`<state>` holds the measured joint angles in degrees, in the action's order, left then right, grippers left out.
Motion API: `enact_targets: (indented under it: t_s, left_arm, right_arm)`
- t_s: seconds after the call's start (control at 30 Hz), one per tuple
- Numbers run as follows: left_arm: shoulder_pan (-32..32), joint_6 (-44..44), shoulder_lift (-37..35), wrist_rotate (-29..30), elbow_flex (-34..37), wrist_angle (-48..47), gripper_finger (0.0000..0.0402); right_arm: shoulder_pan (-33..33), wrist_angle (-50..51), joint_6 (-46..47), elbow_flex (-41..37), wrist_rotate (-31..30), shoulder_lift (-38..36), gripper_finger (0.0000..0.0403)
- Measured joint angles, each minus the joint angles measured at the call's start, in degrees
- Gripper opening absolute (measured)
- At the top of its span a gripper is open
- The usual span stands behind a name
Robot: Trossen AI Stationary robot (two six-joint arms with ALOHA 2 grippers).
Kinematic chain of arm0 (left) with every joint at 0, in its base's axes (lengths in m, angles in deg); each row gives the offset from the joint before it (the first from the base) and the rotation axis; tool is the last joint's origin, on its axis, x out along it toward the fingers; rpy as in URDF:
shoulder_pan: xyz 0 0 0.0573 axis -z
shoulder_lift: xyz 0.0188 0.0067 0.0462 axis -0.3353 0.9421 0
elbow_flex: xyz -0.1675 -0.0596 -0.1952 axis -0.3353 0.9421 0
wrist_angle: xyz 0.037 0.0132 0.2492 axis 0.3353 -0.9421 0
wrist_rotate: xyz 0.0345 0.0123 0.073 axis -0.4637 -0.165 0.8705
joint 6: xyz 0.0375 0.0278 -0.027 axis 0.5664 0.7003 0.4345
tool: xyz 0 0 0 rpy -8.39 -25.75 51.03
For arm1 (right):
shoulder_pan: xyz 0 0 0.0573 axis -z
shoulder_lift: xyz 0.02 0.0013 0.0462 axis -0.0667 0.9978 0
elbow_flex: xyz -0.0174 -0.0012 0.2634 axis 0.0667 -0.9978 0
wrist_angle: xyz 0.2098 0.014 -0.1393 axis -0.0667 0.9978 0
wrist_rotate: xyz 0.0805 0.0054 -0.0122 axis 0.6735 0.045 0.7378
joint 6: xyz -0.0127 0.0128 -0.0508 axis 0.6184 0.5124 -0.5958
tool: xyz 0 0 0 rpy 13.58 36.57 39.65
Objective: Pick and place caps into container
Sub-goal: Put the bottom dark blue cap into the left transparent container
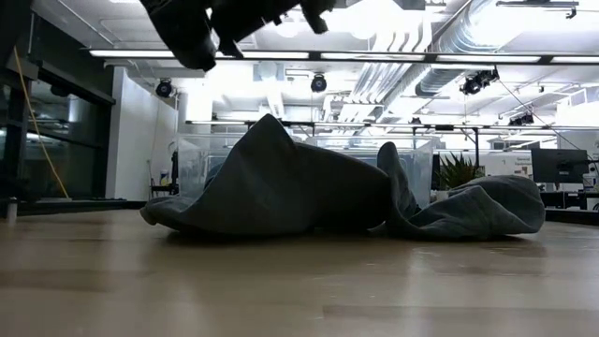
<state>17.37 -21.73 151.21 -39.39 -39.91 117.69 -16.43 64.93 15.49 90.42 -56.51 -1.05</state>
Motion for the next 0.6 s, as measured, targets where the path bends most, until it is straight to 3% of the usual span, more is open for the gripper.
enact_targets:
  t_s: [0.47,0.6]
  left_arm:
    - [0.0,-0.1,-0.2,-1.3,-4.4,-0.6,0.0249]
    - [0.0,-0.3,-0.2,-1.7,-4.4,-0.4,0.0230]
  right_arm:
    - [0.5,-5.0,-3.5,-0.8,-1.2,0.4,0.0000]
    - [1.4,-5.0,-3.5,-0.9,-1.3,0.4,0.0000]
